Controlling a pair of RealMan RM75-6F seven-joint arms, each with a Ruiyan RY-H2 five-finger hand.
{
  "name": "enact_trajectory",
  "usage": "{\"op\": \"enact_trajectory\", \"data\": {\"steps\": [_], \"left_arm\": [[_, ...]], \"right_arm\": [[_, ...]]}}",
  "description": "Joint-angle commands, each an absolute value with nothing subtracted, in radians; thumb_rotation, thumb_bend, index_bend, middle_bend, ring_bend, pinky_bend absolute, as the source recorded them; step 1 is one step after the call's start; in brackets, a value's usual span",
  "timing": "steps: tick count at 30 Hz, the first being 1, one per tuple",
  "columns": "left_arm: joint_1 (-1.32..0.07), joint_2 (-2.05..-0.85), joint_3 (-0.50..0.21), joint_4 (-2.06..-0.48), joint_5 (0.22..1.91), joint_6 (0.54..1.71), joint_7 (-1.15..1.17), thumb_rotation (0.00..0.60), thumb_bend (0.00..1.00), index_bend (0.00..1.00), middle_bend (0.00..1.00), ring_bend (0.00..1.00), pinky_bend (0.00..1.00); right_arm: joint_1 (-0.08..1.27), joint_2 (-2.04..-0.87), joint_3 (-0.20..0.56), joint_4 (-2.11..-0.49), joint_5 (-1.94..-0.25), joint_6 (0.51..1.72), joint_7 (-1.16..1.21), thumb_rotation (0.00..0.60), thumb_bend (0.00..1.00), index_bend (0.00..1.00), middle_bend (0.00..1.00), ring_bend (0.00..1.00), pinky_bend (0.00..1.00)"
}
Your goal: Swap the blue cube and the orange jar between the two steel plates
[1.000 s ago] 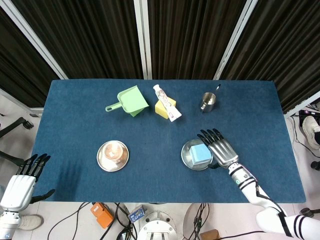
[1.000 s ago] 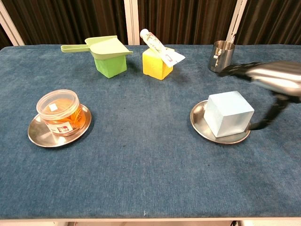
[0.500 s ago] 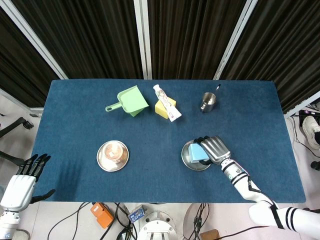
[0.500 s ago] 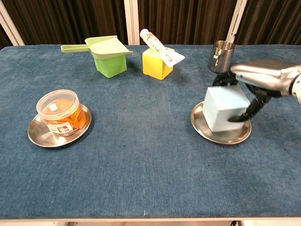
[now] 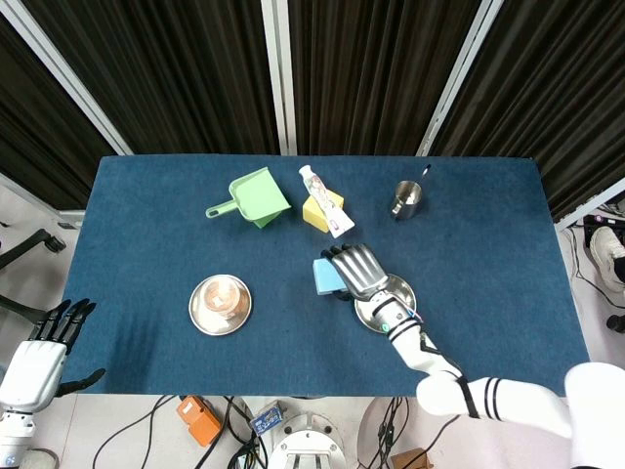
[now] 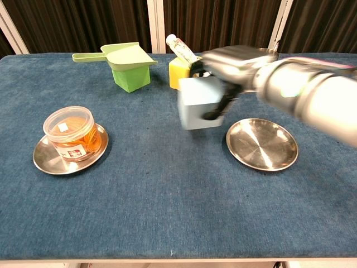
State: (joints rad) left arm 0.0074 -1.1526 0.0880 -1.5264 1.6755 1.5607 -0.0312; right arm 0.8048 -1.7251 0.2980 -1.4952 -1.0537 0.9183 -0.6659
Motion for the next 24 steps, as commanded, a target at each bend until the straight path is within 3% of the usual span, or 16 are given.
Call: {"op": "enact_trajectory", "data": {"steps": [1, 3, 5, 9, 12, 15, 19, 24], "left_arm": [[0.001, -1.149, 0.086, -1.528, 1.67, 1.548, -0.036, 0.6, 0.08, 0.06, 0.06, 0.01, 0.11], [-0.004, -1.147, 0.085, -1.529, 1.666, 1.54, -0.038, 0.6, 0.08, 0.06, 0.06, 0.01, 0.11], [-0.008, -1.144, 0.084, -1.531, 1.664, 1.533, -0.04, 0.6, 0.08, 0.06, 0.06, 0.01, 0.11], [-0.016, -1.144, 0.083, -1.534, 1.66, 1.52, -0.041, 0.6, 0.08, 0.06, 0.06, 0.01, 0.11], [-0.021, -1.146, 0.084, -1.537, 1.657, 1.506, -0.032, 0.6, 0.08, 0.06, 0.06, 0.01, 0.11], [-0.023, -1.15, 0.088, -1.541, 1.669, 1.508, -0.031, 0.6, 0.08, 0.06, 0.06, 0.01, 0.11], [-0.037, -1.18, 0.098, -1.518, 1.737, 1.537, -0.102, 0.6, 0.08, 0.06, 0.05, 0.01, 0.11], [-0.086, -1.286, 0.08, -1.465, 1.784, 1.542, -0.244, 0.6, 0.08, 0.06, 0.04, 0.01, 0.11]], "right_arm": [[0.881, -1.813, 0.323, -1.4, -0.98, 0.884, -0.673, 0.6, 0.48, 0.23, 0.31, 0.29, 0.48], [0.893, -1.813, 0.316, -1.392, -0.951, 0.871, -0.688, 0.6, 0.46, 0.06, 0.19, 0.16, 0.43], [0.898, -1.796, 0.304, -1.409, -0.922, 0.868, -0.705, 0.6, 0.39, 0.0, 0.1, 0.07, 0.36], [0.877, -1.721, 0.282, -1.507, -0.904, 0.886, -0.703, 0.593, 0.23, 0.0, 0.0, 0.0, 0.22], [0.845, -1.637, 0.259, -1.6, -0.932, 0.9, -0.667, 0.54, 0.18, 0.0, 0.0, 0.0, 0.14], [0.785, -1.529, 0.214, -1.71, -1.03, 0.943, -0.611, 0.524, 0.18, 0.0, 0.0, 0.0, 0.1], [0.611, -1.336, 0.05, -1.827, -1.339, 1.135, -0.507, 0.52, 0.18, 0.0, 0.0, 0.0, 0.02], [0.364, -1.199, -0.16, -1.744, -1.616, 1.452, -0.375, 0.519, 0.18, 0.0, 0.0, 0.0, 0.0]]}}
